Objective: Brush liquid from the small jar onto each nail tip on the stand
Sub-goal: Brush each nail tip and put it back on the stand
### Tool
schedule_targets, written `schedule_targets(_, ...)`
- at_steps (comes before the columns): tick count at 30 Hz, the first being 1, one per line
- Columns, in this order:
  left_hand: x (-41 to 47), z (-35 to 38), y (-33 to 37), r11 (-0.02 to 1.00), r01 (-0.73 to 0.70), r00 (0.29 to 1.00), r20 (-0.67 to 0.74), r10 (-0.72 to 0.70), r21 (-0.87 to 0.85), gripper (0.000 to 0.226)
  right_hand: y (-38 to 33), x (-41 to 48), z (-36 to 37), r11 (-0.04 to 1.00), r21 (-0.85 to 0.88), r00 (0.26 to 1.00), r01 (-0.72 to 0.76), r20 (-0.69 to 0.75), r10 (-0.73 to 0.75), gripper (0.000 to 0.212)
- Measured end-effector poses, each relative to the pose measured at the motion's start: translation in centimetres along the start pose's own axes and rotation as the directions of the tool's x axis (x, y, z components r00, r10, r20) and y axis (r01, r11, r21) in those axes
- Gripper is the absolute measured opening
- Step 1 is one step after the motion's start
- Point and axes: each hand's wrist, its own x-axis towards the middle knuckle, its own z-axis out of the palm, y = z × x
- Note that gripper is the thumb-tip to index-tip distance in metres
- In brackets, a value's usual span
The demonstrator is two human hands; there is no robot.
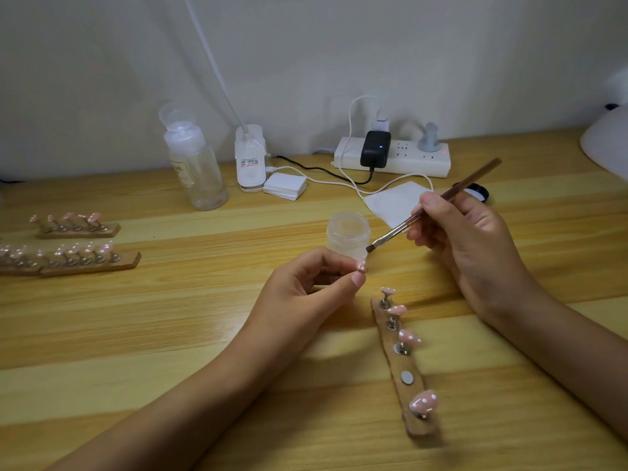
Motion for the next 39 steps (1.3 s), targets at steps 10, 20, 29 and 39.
schedule_targets(10,-1.9,0.4,1.4,0.978,-0.181,0.979,0.11,0.17,0.102,0.007,0.2,0.3,-0.4,1.0,0.004,0.999,-0.03,-0.023,0.03,0.014)
schedule_targets(20,-3.1,1.4,1.2,0.574,-0.566,0.824,0.423,0.376,0.592,0.008,0.4,0.4,-0.6,0.998,-0.021,0.998,-0.051,-0.025,0.05,0.011)
schedule_targets(29,-3.0,0.6,1.1,0.471,-0.654,0.756,0.513,0.405,0.592,0.01,0.2,0.4,-0.6,0.997,-0.039,0.996,-0.061,-0.061,0.058,0.01)
schedule_targets(39,-3.1,1.5,1.0,0.34,-0.749,0.663,0.66,0.355,0.569,0.019,0.2,0.4,-0.5,0.997,-0.068,0.997,-0.048,-0.065,0.044,0.013)
